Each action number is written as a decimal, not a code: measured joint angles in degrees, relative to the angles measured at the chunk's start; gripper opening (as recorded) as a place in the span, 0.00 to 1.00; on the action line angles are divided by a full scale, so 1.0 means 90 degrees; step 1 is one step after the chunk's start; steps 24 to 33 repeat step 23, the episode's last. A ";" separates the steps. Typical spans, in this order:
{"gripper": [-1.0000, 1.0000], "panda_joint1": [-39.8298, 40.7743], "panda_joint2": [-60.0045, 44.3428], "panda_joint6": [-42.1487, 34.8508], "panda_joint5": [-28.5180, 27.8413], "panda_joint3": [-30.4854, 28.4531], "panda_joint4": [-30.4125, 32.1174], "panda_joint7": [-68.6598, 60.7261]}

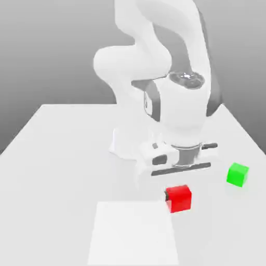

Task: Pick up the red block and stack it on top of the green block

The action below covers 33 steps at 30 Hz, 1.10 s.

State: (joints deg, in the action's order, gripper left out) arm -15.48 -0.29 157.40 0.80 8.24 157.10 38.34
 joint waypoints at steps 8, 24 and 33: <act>0.00 -0.1875 0.0451 -0.0321 0.0257 0.0613 0.0123 -0.2302; 1.00 -0.3141 -0.0585 0.0701 -0.0733 0.0855 0.0156 -0.3228; 1.00 -0.3141 -0.0585 0.0701 -0.0733 0.0855 0.0156 -0.3228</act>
